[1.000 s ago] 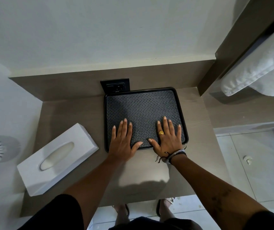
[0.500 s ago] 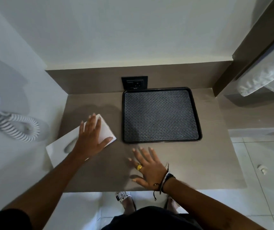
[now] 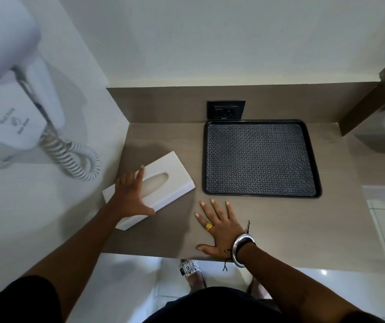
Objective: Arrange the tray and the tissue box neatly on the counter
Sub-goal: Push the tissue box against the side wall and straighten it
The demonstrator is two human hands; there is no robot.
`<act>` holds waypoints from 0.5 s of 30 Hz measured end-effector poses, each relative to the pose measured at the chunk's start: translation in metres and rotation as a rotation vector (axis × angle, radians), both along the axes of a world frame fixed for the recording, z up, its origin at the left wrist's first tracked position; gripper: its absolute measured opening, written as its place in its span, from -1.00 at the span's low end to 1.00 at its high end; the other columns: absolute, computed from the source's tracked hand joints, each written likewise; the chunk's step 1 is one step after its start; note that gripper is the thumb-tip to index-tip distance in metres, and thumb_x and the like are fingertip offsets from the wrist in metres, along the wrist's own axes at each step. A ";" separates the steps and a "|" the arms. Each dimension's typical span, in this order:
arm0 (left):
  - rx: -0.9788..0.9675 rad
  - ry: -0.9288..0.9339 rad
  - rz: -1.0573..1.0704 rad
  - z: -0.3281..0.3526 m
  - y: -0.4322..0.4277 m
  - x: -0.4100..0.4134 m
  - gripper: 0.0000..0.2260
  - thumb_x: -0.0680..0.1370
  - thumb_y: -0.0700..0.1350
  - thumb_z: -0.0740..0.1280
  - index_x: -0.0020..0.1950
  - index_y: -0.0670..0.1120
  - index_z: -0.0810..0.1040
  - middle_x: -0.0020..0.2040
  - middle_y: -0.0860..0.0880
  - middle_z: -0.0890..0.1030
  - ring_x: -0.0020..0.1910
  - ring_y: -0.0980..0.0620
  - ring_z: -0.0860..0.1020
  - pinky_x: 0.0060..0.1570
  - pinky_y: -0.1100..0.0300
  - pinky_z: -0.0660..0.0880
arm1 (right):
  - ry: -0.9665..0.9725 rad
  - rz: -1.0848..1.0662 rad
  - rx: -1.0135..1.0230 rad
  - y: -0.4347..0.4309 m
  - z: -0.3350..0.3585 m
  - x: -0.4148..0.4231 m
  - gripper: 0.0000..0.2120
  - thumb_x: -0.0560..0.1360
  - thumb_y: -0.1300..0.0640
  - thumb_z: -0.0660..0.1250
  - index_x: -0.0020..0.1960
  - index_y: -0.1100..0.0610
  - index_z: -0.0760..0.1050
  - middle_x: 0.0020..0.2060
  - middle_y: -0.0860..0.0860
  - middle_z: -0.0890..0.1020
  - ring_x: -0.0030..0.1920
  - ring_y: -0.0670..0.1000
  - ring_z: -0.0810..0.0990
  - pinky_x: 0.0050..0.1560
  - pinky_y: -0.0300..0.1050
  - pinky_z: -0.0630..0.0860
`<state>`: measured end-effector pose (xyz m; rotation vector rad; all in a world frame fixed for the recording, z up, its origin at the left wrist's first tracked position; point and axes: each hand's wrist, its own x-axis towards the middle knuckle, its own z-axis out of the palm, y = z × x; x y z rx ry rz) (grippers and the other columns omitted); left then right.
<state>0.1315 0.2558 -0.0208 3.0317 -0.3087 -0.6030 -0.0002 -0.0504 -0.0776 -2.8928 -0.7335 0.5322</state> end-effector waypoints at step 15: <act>-0.267 -0.135 0.740 0.010 -0.054 0.047 0.20 0.16 0.32 0.56 0.61 0.00 -0.02 0.52 -0.30 0.20 0.52 -0.34 0.20 0.51 -0.26 0.12 | -0.016 -0.005 0.016 -0.001 -0.006 0.002 -0.13 0.43 -0.52 0.04 0.58 -0.03 0.14 0.59 0.11 0.13 0.55 0.27 0.10 0.44 0.46 -0.01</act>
